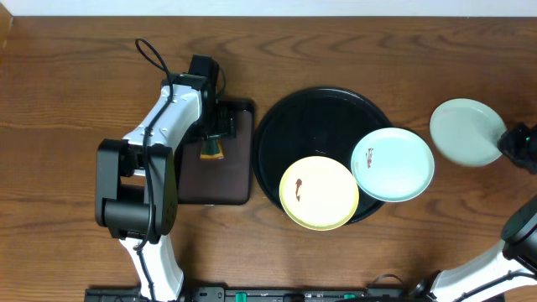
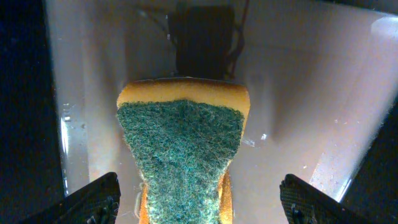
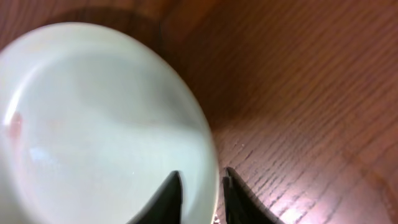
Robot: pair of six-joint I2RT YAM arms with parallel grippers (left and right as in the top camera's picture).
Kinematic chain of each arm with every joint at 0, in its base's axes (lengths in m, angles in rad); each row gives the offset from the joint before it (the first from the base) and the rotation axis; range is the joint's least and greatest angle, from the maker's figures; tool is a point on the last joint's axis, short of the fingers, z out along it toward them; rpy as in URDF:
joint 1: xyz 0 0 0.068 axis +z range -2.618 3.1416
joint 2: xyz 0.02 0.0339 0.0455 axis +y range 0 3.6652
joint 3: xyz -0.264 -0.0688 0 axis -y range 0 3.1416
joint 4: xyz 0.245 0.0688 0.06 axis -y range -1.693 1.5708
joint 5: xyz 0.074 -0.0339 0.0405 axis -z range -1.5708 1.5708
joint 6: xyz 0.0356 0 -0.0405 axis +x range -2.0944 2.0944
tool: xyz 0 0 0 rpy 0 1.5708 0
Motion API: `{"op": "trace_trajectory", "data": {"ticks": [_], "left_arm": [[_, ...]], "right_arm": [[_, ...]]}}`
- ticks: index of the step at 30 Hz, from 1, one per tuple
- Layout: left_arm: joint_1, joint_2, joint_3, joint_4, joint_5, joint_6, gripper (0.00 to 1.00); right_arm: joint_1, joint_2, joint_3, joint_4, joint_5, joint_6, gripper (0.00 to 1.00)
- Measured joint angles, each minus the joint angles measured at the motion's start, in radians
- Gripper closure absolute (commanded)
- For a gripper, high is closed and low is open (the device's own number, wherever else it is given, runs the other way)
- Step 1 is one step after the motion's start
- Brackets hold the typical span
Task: Clean dirty plates on tray and stack at the side
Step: 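Place the pale green plate on the table right of the tray, then grip the yellow plate rim with the right gripper and drag it toward tray center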
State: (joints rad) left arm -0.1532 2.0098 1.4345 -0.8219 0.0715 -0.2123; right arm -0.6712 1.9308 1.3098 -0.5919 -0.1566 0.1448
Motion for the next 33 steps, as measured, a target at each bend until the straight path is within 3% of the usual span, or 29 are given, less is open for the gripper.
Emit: {"op": "trace_trajectory", "data": {"ticks": [5, 10, 15, 19, 25, 32, 33], "left_arm": [[0.000, 0.000, 0.000, 0.000, 0.000, 0.000, 0.17], [0.000, 0.000, 0.000, 0.000, 0.000, 0.000, 0.17], [0.000, 0.000, 0.000, 0.000, 0.000, 0.000, 0.17], [0.000, 0.000, 0.000, 0.000, 0.000, 0.000, 0.17], [0.000, 0.000, 0.000, 0.000, 0.000, 0.000, 0.17], [0.000, 0.000, 0.000, 0.000, 0.000, 0.000, 0.17], [0.000, 0.000, 0.000, 0.000, -0.001, 0.000, 0.17]], "right_arm": [[0.004, -0.003, 0.047, -0.121, -0.029, -0.050, 0.50], [0.052, -0.060, 0.254, -0.387, -0.088, -0.103, 0.51], [0.247, -0.227, 0.436, -0.582, -0.122, -0.145, 0.52], [0.460, -0.327, 0.464, -0.669, -0.148, -0.161, 0.56], [0.730, -0.319, 0.414, -0.777, -0.157, -0.146, 0.60], [0.954, -0.316, 0.130, -0.720, -0.096, 0.032, 0.69], [0.976, -0.314, 0.080, -0.705, -0.092, 0.066, 0.74]]}}
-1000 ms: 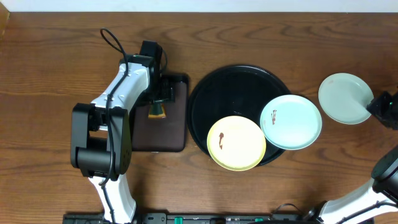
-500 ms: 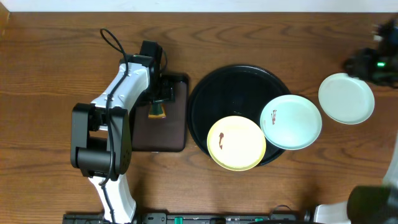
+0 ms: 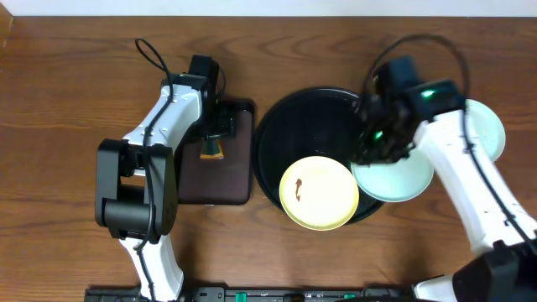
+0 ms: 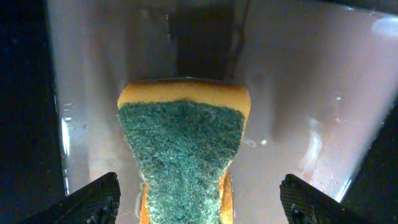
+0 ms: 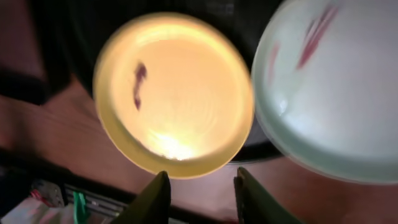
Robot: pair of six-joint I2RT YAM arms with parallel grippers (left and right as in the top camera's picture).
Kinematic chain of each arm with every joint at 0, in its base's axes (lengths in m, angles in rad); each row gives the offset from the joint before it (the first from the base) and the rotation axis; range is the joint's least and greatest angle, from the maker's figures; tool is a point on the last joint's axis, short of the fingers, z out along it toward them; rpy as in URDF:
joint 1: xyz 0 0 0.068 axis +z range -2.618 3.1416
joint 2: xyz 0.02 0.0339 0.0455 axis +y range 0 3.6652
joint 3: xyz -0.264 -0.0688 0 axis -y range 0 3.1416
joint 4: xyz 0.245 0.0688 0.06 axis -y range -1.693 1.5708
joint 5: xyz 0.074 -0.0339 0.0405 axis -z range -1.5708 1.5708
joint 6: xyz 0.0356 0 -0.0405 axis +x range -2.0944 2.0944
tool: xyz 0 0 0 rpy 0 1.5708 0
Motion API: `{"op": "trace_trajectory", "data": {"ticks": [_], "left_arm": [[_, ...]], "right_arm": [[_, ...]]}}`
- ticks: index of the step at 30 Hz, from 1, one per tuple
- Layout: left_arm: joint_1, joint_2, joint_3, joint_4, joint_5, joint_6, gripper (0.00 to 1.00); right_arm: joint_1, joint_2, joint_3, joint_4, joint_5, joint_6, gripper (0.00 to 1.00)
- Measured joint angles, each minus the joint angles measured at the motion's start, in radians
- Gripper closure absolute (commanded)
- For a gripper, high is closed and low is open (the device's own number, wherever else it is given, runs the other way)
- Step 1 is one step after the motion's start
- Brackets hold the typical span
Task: Clean dirty plates on tray and stack at the side
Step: 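Grip the yellow plate rim with the right gripper and drag it toward tray center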
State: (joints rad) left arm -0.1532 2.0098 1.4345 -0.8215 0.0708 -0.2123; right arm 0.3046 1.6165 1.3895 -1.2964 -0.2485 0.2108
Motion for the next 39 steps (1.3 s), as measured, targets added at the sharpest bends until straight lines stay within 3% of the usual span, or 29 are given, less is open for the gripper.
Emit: {"op": "trace_trajectory", "data": {"ticks": [11, 18, 27, 32, 34, 39], "left_arm": [[0.000, 0.000, 0.000, 0.000, 0.000, 0.000, 0.17], [0.000, 0.000, 0.000, 0.000, 0.000, 0.000, 0.17], [0.000, 0.000, 0.000, 0.000, 0.000, 0.000, 0.17], [0.000, 0.000, 0.000, 0.000, 0.000, 0.000, 0.17], [0.000, 0.000, 0.000, 0.000, 0.001, 0.000, 0.17], [0.000, 0.000, 0.000, 0.000, 0.000, 0.000, 0.17]], "right_arm": [[0.038, 0.006, -0.266, 0.137, 0.021, 0.237, 0.72], [0.038, 0.006, -0.366, 0.209, 0.025, 0.358, 0.77], [0.038, 0.006, -0.457, 0.300, 0.024, 0.422, 0.79], [0.050, 0.006, -0.498, 0.382, 0.024, 0.434, 0.86], [0.053, 0.006, -0.513, 0.393, 0.024, 0.442, 0.99], [0.053, 0.004, -0.513, 0.418, 0.014, 0.459, 0.99]]}}
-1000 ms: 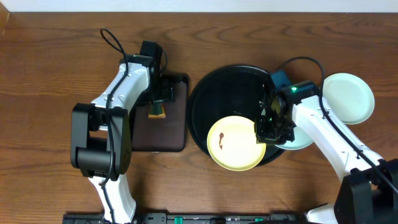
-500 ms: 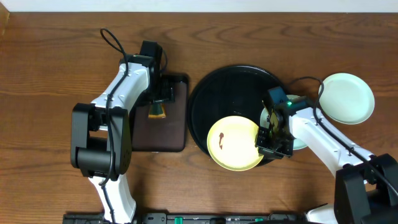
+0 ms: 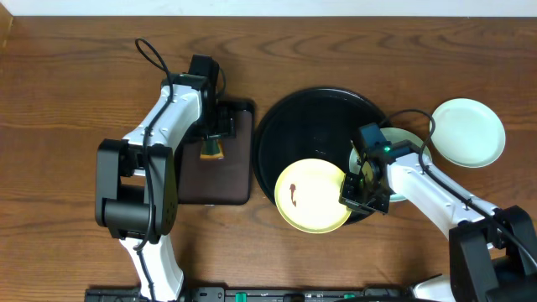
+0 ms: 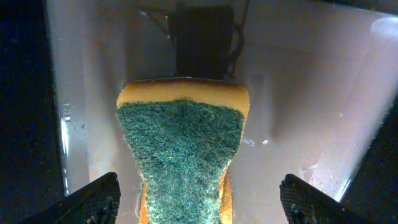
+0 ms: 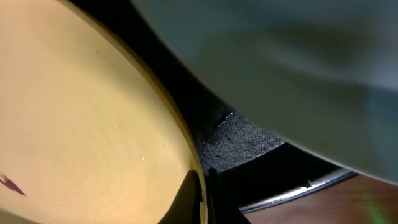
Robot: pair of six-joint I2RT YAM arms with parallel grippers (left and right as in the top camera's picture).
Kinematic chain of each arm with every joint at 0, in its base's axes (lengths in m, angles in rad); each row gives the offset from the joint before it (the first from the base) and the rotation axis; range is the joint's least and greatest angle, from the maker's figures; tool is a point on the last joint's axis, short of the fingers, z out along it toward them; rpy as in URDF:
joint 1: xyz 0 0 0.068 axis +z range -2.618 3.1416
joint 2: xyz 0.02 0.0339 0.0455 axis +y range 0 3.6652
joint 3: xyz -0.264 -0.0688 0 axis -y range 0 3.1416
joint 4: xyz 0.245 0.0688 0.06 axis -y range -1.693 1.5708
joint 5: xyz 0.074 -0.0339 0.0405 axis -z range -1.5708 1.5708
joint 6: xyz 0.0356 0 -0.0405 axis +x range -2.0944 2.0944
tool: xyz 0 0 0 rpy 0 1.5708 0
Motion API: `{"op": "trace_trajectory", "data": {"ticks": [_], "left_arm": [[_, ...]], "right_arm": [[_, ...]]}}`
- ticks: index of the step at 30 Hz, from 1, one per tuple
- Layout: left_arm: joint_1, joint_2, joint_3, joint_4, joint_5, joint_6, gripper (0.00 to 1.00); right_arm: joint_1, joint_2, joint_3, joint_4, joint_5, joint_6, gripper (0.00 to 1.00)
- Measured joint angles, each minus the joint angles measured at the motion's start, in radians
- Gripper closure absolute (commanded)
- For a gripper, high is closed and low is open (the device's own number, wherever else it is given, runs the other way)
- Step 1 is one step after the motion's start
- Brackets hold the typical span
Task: Clean dirty plates on tray and stack at the side
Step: 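Grip the yellow plate rim with the right gripper and drag it toward tray center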
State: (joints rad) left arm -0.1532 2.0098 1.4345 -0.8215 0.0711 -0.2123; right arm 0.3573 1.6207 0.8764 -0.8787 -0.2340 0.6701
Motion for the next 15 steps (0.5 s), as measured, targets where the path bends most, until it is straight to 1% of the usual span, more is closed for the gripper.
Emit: {"op": "trace_trajectory", "data": {"ticks": [4, 9, 11, 15], "left_arm": [[0.000, 0.000, 0.000, 0.000, 0.000, 0.000, 0.17], [0.000, 0.000, 0.000, 0.000, 0.000, 0.000, 0.17], [0.000, 0.000, 0.000, 0.000, 0.000, 0.000, 0.17], [0.000, 0.000, 0.000, 0.000, 0.000, 0.000, 0.17]], "right_arm": [[0.000, 0.000, 0.029, -0.048, 0.000, -0.001, 0.99], [0.000, 0.000, 0.136, -0.058, 0.013, -0.025, 0.99], [0.000, 0.000, 0.179, -0.029, 0.033, -0.037, 0.99], [0.000, 0.000, 0.210, 0.116, 0.122, -0.058, 0.99]]}}
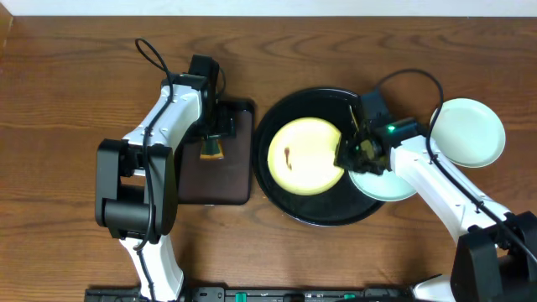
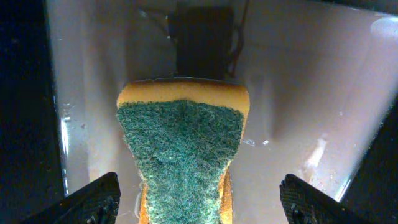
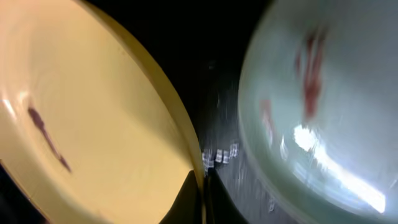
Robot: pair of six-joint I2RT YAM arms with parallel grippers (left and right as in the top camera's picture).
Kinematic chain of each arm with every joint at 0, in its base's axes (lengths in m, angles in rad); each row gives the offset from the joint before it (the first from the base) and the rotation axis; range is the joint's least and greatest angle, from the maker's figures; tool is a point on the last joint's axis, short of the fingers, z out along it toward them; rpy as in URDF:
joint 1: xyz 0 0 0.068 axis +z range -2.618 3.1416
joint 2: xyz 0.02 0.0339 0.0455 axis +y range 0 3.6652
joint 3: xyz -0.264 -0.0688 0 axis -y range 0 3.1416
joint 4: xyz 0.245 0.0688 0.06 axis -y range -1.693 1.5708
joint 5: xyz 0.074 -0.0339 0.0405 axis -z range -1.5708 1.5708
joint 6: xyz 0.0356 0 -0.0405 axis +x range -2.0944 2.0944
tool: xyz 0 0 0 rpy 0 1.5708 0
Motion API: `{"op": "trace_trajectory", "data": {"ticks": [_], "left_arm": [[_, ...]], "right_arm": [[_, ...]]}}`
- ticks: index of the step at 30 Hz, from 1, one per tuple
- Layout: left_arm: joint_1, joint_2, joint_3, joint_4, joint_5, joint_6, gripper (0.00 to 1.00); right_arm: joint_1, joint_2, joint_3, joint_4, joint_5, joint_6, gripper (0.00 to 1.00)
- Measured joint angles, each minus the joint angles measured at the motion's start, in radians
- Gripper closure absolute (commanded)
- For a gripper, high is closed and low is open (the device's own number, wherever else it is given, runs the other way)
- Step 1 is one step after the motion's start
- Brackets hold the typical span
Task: Clean dirty plates on tray and stack at the side
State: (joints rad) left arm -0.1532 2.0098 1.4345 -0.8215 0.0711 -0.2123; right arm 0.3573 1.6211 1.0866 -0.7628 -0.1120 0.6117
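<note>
On the round black tray (image 1: pixel 323 210) lies a yellow plate (image 1: pixel 304 157) with a dark stain, tilted in the right wrist view (image 3: pixel 93 112). My right gripper (image 1: pixel 346 156) (image 3: pixel 204 186) is shut on its right rim. A pale blue plate (image 1: pixel 384 183) (image 3: pixel 323 124) with red smears sits at the tray's right edge, partly under the arm. My left gripper (image 1: pixel 212 134) (image 2: pixel 199 208) hangs open over a green-and-yellow sponge (image 1: pixel 211 149) (image 2: pixel 180 149), which lies between its widely spread fingers (image 2: pixel 93 199).
The sponge rests in a wet brown rectangular tray (image 1: pixel 239 180) (image 2: pixel 311 93) left of the black one. A clean pale green plate (image 1: pixel 470 132) sits on the wooden table at the far right.
My right gripper, still shut on the yellow plate's rim, has moved from the tray's front edge to its middle, and the plate has come with it. The left arm has not moved.
My right gripper was at the far right on the rim of the pale green plate on the table. Then it hung open above the two dirty plates. Then it was shut on the yellow plate's rim at the tray's front, and now holds it mid-tray. The left gripper stayed over the sponge.
</note>
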Motion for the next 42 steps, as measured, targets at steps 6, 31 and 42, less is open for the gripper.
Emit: {"op": "trace_trajectory", "data": {"ticks": [6, 31, 42], "left_arm": [[0.000, 0.000, 0.000, 0.000, 0.000, 0.000, 0.17], [0.000, 0.000, 0.000, 0.000, 0.000, 0.000, 0.16], [0.000, 0.000, 0.000, 0.000, 0.000, 0.000, 0.17]], "right_arm": [[0.000, 0.016, 0.000, 0.129, 0.135, -0.041, 0.99], [-0.084, 0.151, 0.104, 0.274, 0.107, -0.336, 0.45], [-0.097, 0.194, 0.105, 0.286, 0.056, -0.448, 0.66]]}}
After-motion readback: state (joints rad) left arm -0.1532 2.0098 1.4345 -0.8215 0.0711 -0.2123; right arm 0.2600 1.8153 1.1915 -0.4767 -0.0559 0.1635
